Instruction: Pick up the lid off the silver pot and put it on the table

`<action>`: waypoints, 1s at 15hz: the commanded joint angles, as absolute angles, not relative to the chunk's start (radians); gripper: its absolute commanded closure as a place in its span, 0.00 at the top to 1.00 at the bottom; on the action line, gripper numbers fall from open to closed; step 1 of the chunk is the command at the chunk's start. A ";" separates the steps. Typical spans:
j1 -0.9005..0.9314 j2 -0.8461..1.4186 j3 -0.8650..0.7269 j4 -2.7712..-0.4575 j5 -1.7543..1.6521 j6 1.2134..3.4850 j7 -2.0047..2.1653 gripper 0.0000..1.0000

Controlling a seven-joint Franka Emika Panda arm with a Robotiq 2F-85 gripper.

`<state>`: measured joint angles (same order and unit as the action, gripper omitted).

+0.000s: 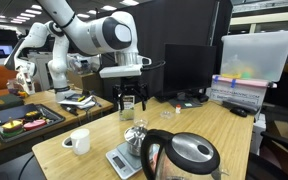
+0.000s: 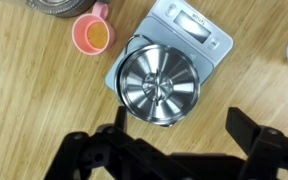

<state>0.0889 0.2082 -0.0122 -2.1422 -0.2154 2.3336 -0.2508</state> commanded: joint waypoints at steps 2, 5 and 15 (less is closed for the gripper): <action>0.072 0.350 -0.003 -2.080 -0.254 2.324 -0.206 1.00; 0.063 0.452 -0.001 -2.024 -0.235 2.308 -0.212 1.00; 0.049 0.541 -0.001 -1.926 -0.233 2.277 -0.216 1.00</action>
<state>0.0586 0.5302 -0.0153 -1.9488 -0.2312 2.3136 -0.2184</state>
